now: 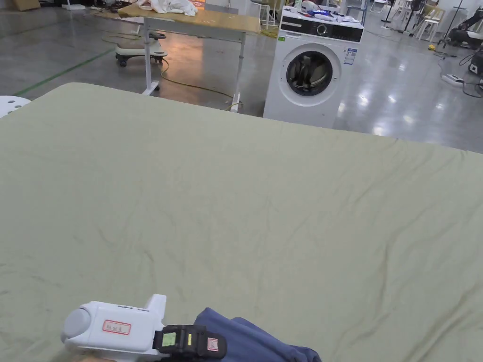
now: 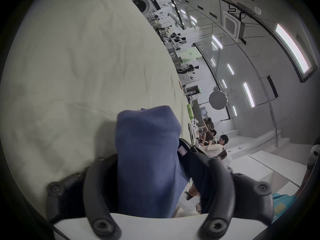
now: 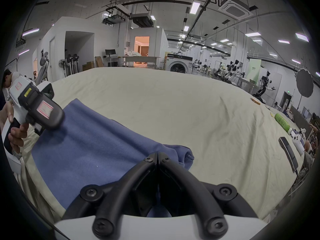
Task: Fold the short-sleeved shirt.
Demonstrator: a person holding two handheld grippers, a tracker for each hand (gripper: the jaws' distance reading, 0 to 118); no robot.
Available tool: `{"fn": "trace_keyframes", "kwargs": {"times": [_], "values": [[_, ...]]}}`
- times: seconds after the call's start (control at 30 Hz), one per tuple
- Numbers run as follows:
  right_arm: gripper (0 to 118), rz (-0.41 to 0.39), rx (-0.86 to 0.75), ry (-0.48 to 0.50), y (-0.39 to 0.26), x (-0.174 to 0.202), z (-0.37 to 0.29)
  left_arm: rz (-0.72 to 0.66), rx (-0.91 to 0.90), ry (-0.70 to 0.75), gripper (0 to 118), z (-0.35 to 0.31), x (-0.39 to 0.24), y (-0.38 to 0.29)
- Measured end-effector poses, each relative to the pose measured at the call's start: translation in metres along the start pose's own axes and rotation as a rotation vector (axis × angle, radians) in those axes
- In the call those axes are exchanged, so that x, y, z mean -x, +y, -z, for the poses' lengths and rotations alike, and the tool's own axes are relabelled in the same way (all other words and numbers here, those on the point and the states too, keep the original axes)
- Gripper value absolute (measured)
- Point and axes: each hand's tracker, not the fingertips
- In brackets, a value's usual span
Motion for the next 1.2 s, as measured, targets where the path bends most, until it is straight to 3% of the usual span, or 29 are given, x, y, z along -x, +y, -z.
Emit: {"fn": "trace_keyframes", "kwargs": {"times": [0.07,0.13,0.23,0.3,0.43,0.67,0.9,1.2], "values": [[0,-0.001,-0.001,0.002,-0.002,-0.001,0.001,0.007,-0.005,0.039,63,0.012,-0.003,-0.001],[0,-0.002,0.001,0.003,-0.001,-0.002,0.001,0.013,-0.018,0.101,32,0.020,-0.003,-0.003],[0,-0.004,-0.002,0.018,0.000,-0.003,0.002,-0.043,-0.053,0.064,24,0.010,0.002,-0.005],[0,-0.014,-0.003,0.023,0.003,-0.002,0.002,0.007,-0.089,0.076,22,0.005,-0.007,-0.017],[0,-0.008,-0.017,0.045,0.010,-0.003,0.001,-0.055,-0.161,0.005,21,-0.013,-0.015,-0.028],[0,-0.014,-0.104,0.036,0.050,-0.011,-0.006,-0.082,-0.259,0.017,21,-0.075,-0.031,-0.021],[0,0.003,-0.220,-0.005,0.113,-0.042,-0.007,-0.023,-0.343,0.139,21,-0.178,-0.053,0.005],[0,0.028,-0.304,-0.085,0.166,-0.087,-0.006,0.013,-0.359,0.448,21,-0.309,-0.057,0.045]]}}
